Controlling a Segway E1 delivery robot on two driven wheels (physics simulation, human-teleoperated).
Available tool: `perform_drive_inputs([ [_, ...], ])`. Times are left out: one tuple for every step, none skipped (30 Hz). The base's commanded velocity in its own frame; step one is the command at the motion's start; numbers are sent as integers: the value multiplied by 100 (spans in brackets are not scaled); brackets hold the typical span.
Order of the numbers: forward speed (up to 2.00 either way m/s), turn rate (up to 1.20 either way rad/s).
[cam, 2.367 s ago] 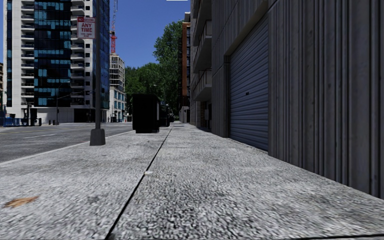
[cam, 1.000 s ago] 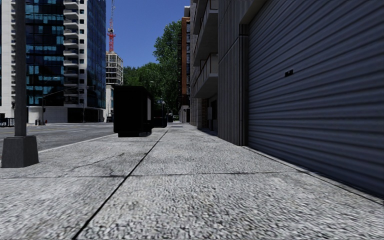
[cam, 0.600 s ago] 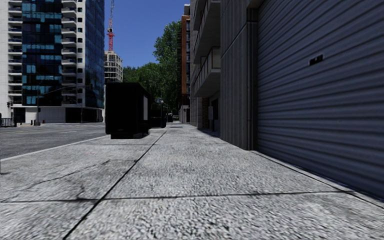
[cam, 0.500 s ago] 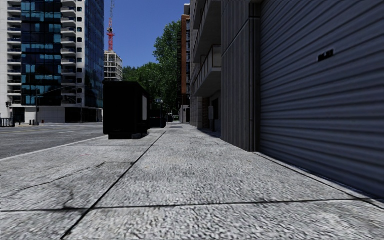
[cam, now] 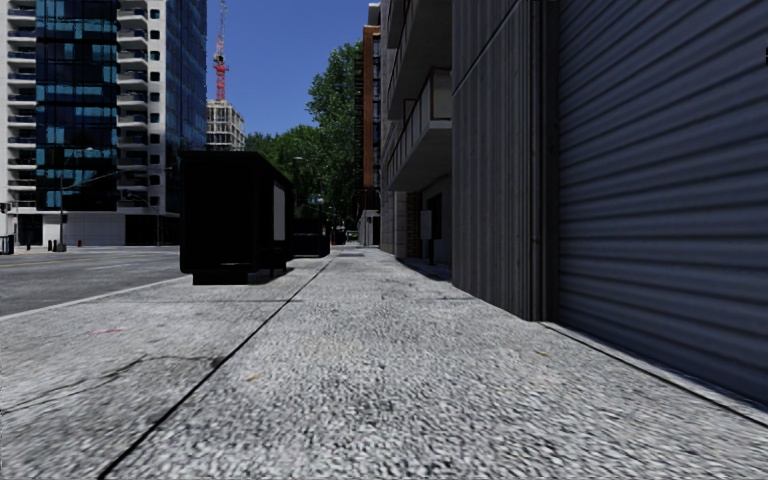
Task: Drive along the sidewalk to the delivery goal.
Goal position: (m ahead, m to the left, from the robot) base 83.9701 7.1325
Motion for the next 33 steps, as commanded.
perform_drive_inputs([
  [200, 0],
  [200, 0],
  [200, 0],
  [200, 0],
  [200, 0],
  [200, 0],
  [200, 0],
  [200, 0],
  [200, 0],
  [200, 0],
  [200, 0],
  [200, 0],
  [200, 0],
  [200, 0],
  [200, 0],
  [200, 0],
  [200, 0],
  [200, 0],
  [200, 0],
  [200, 0],
  [200, 0],
  [200, 0],
  [200, 0],
  [200, 0],
  [200, 0],
  [200, 0],
  [200, 0],
  [200, 0],
  [200, 0],
  [200, 0],
  [200, 0],
  [200, 0],
  [200, 0],
])
